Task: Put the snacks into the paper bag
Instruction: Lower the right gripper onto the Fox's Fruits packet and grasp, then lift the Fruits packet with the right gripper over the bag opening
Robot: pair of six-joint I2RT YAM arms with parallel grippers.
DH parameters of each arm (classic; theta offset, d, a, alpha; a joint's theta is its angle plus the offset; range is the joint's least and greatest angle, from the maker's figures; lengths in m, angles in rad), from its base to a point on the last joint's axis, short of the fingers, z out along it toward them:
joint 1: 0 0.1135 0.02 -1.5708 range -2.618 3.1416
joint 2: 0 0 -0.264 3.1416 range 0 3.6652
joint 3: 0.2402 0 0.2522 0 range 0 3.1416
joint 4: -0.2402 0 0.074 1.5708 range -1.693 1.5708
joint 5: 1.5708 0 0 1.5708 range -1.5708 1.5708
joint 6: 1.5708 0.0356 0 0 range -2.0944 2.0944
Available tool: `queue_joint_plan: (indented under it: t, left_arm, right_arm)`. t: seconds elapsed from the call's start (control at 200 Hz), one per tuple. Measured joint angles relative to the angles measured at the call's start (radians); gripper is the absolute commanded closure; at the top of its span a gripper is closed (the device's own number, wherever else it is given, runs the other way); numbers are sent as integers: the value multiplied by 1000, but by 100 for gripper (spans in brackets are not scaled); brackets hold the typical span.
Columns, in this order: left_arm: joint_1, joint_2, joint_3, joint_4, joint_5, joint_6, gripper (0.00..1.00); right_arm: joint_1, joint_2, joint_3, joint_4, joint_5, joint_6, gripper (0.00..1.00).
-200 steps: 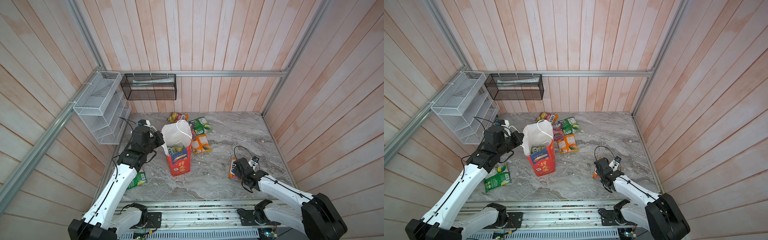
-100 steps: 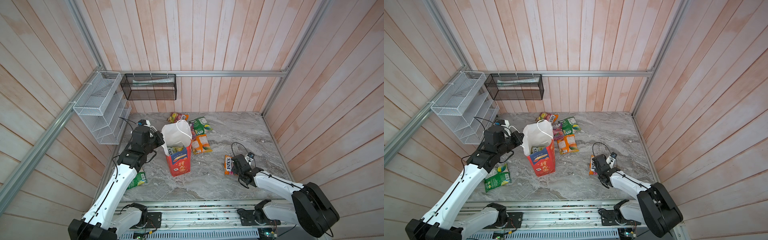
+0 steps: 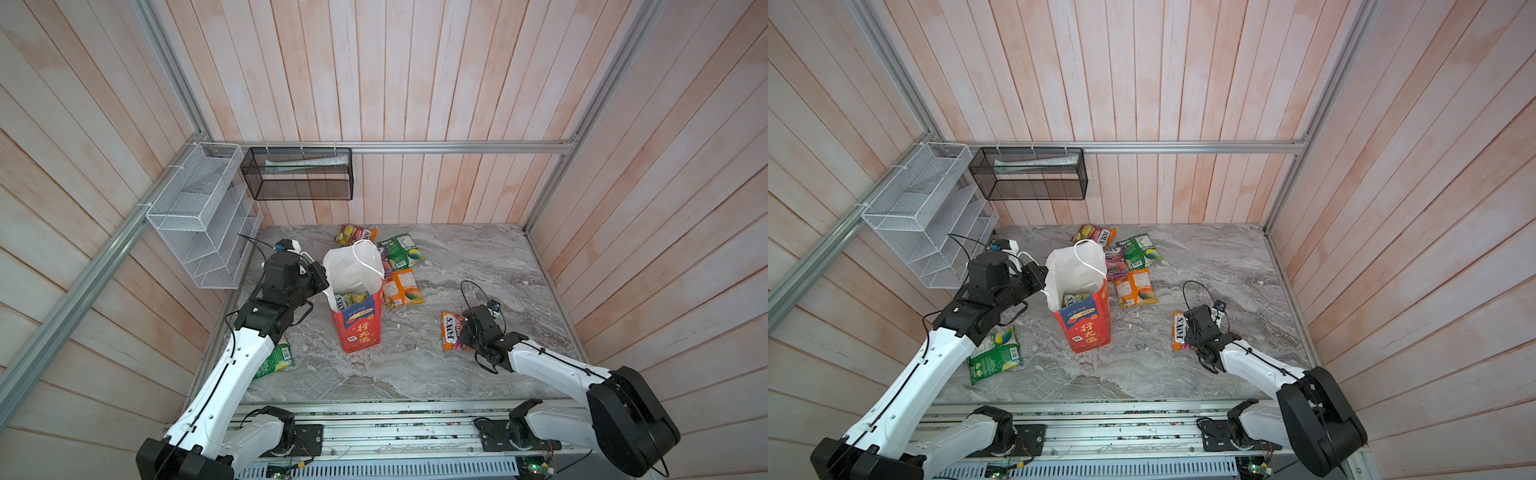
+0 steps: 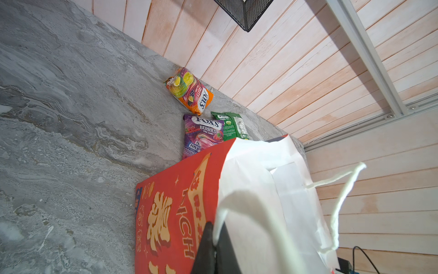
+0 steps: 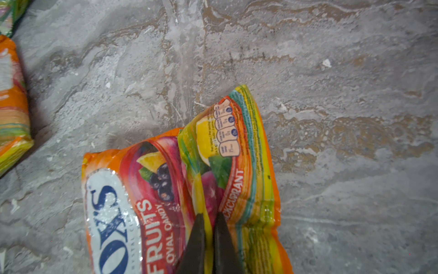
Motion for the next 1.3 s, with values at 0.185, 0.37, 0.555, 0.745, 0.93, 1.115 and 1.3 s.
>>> queue_joint_plan:
  t: [0.185,0.37,0.555,0.745,0.93,1.115,1.3]
  left_arm:
    - [0,-1,0,0,3,0,100]
    - [0,-4,-2,0,3,0,100]
    - [-1,-4,-2,0,3,0,100]
    - [-2,-4,-2,0,3,0,100]
    - [-2,-4,-2,0,3,0,100]
    - [-2,-4,-2,0,3,0,100]
    - [-2,-4,-2,1,3,0,100]
  right_arm:
    - [2,-163,-56,-41,-17,-14,100]
    - [2,-321,-65,-74,9,-10,100]
    - [2,-408,-56,-134,44,-6,100]
    - [2,-521,30,-218,76,-6,100]
    - [2,-554,145,-249,91,-11,100]
    - [2,-486,300,-272,87,-19,100]
    - [5,-435,450,-274,67,-21,100]
